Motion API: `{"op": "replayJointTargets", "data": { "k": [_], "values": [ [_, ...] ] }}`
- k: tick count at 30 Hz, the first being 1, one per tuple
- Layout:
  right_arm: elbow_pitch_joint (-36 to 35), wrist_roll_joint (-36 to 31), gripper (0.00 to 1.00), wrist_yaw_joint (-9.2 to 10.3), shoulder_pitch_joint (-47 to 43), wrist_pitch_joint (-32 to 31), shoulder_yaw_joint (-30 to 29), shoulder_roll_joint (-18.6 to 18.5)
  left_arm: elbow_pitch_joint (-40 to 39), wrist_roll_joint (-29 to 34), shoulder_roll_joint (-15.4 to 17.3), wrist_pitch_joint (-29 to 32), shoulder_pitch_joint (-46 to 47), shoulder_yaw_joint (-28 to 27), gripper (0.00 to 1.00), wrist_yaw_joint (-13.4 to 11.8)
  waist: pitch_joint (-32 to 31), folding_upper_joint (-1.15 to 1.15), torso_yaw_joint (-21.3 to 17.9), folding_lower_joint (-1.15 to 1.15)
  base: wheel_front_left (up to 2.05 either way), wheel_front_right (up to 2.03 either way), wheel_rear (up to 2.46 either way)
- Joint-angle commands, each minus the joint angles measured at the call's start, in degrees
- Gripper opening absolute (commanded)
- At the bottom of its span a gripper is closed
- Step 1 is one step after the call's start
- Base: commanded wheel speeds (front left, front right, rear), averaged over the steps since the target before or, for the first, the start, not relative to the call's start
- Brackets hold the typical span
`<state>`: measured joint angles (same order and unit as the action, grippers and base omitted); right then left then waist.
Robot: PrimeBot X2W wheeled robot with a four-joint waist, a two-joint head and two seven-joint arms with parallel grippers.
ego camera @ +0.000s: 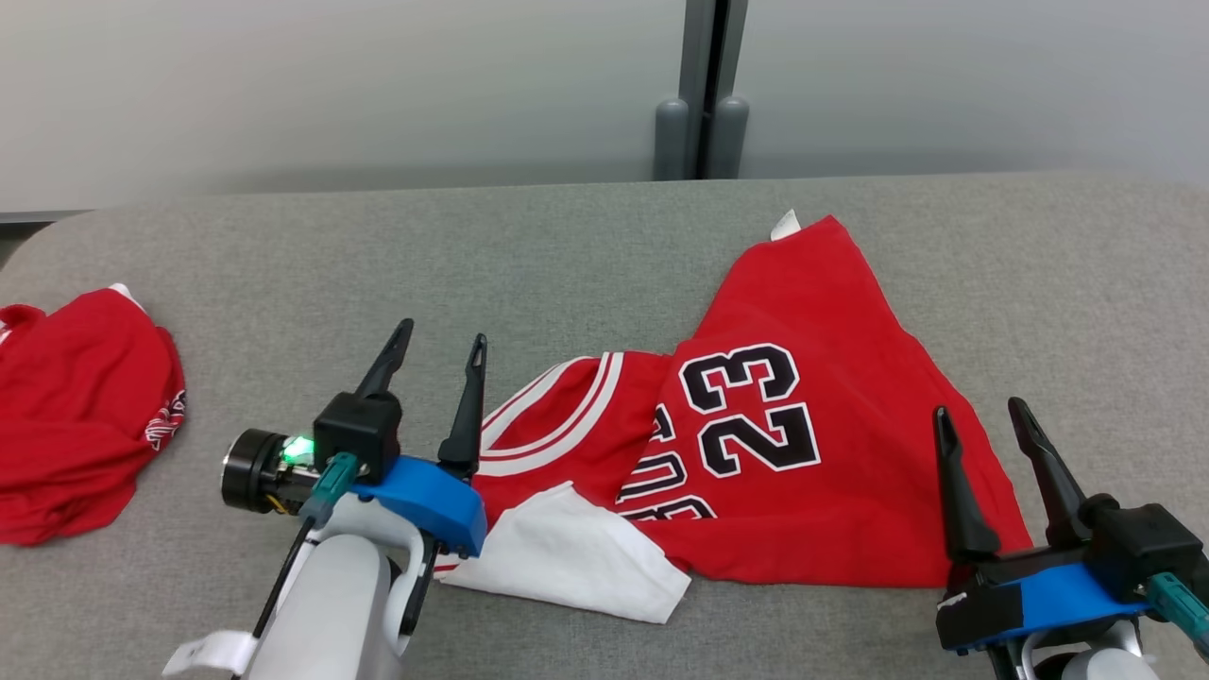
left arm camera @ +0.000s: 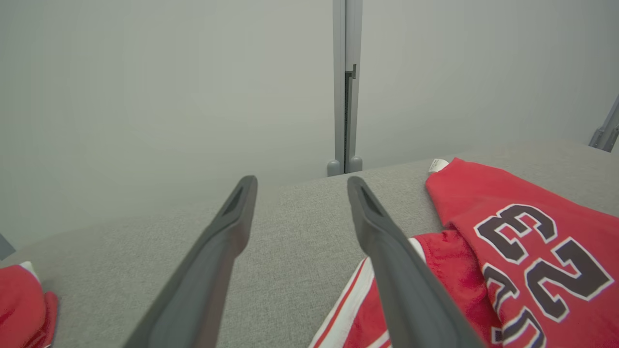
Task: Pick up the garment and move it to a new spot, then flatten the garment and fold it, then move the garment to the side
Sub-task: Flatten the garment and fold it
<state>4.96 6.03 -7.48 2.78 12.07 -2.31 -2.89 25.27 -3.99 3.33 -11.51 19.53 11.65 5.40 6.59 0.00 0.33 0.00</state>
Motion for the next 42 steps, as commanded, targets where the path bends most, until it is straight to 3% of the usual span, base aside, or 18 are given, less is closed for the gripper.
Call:
{"op": "replayJointTargets", "data": {
  "k": [1, 17, 27, 28, 30, 42],
  "values": [
    [0.31, 0.1, 1.0, -0.04, 0.69, -0.07, 0.12, 0.0, 1.49, 0.38, 0.48, 0.85, 1.63, 0.83, 1.0, 0.48, 0.38, 0.0, -0.42, 0.0, 0.0, 0.0, 0.0],
    [2.02, 0.21, 1.0, -0.04, 2.4, 0.41, -0.54, 0.0, 18.11, -3.3, 2.85, 14.64, 4.62, 4.94, 1.0, 1.86, 3.34, 0.0, -2.17, 0.0, 0.0, 0.0, 0.0],
    [2.65, 0.26, 1.0, -0.04, 2.7, 0.55, -0.51, 0.0, 22.68, -6.81, 2.4, 18.65, 5.68, 7.49, 1.0, 2.16, 3.2, 0.0, -2.43, 0.0, 0.0, 0.0, 0.0],
    [2.67, 0.27, 1.0, -0.04, 2.72, 0.6, -0.47, 0.0, 22.8, -7.25, 2.29, 18.76, 5.75, 7.95, 0.56, 2.18, 3.12, 0.0, -2.46, 0.0, 0.0, 0.0, 0.0],
    [2.84, 0.29, 1.0, -0.04, 2.71, 0.69, -0.27, 0.0, 22.71, -8.09, 2.16, 17.68, 6.15, 8.9, 0.0, 2.19, 2.82, 0.0, -2.55, 0.0, 0.0, 0.0, 0.0],
    [3.47, 0.77, 1.0, -0.04, 0.19, 0.99, -1.07, 0.01, 17.61, -10.45, 2.18, 4.57, 6.77, 10.41, 0.0, 1.88, -1.39, 0.0, -0.44, 0.0, 0.0, 0.0, 0.0]
  ]
}}
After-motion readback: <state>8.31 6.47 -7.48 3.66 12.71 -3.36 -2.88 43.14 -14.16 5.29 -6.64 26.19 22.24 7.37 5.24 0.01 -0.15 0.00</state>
